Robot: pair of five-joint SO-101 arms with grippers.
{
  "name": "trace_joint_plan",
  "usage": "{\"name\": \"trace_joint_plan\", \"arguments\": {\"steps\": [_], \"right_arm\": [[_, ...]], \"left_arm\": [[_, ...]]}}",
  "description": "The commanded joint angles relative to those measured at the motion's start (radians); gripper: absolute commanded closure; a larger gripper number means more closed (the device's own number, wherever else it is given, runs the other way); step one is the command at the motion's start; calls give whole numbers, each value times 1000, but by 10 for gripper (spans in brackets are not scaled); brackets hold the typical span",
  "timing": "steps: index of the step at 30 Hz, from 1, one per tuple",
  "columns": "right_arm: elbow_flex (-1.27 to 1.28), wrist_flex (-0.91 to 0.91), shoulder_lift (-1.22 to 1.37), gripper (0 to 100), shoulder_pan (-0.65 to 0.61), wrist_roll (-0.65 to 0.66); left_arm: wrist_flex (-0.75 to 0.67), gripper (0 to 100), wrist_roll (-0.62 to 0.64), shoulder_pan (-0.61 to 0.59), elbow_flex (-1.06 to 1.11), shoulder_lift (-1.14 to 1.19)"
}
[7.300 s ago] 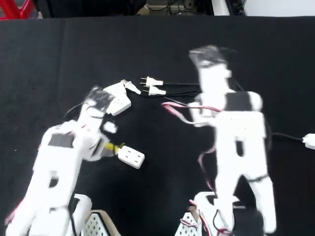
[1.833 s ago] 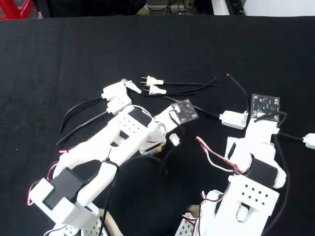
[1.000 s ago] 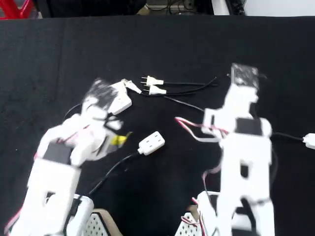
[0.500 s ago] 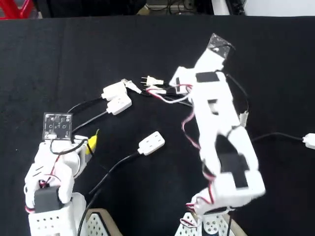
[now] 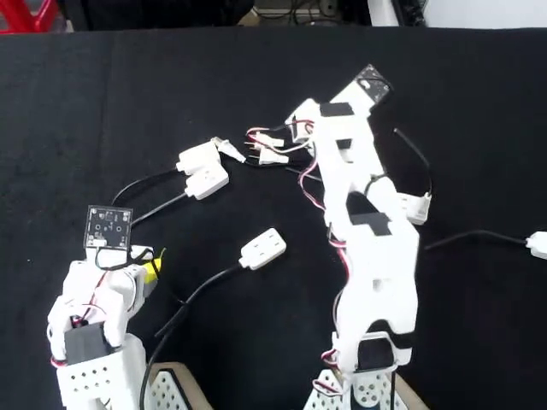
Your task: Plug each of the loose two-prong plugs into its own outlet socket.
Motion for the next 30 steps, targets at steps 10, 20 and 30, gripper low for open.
{"name": "trace_joint_plan", "arguments": {"steps": [10,20,30], "right_arm": [[-245,121,119,847,-57,-12],[-263,81,145,851,-55,-44],[-377,282,203,967,-31,-46]], "left_arm": [[-5,675,-9,-2,18,-9],[-8,675,-9,-2,24,-9],[-8,675,-23,-2,25,-9]]}}
